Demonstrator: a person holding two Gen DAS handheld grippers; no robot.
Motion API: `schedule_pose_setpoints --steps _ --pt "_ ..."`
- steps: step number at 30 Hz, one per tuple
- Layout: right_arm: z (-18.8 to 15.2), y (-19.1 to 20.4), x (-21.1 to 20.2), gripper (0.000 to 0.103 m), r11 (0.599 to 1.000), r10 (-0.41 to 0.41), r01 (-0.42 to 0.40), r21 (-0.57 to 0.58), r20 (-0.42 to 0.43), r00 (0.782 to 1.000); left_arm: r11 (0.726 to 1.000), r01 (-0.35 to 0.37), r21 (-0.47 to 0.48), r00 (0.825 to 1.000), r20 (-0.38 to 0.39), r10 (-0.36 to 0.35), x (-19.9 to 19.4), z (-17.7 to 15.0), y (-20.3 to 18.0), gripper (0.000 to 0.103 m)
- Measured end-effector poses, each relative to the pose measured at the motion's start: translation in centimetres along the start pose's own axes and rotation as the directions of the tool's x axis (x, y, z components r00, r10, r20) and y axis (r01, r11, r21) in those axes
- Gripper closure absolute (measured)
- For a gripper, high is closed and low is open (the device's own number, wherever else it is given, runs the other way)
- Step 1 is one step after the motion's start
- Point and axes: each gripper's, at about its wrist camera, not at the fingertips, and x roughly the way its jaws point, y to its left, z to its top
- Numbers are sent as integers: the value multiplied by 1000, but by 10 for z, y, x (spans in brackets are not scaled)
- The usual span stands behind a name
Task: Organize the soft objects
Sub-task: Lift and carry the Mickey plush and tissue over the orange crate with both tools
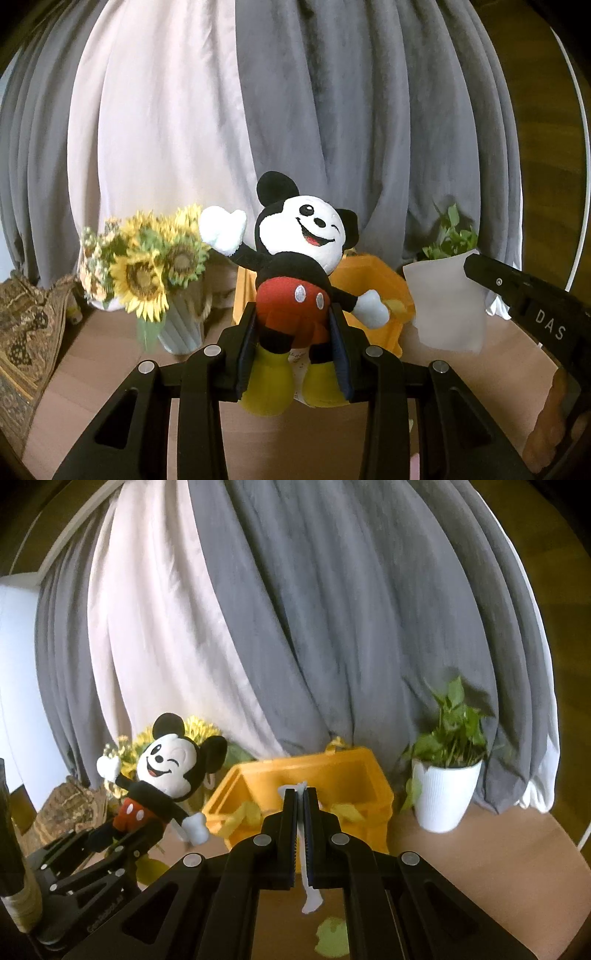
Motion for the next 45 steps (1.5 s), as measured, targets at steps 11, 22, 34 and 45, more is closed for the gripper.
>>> schedule_pose_setpoints --steps 11,22,34,45 --pt "22 -9 18 98 1000 28 -28 -1 48 998 999 -21 31 999 30 20 22 20 -5 67" --pt "43 -15 51 98 999 36 -35 -7 77 996 997 -31 75 999 45 27 61 39 -5 67" --pt "57 -17 99 98 999 35 -35 0 68 997 990 -20 142 1000 18 18 117 49 -1 67" --pt "50 -30 155 98 1000 22 -22 16 -7 1000 977 21 213 999 -51 -10 179 44 -6 67"
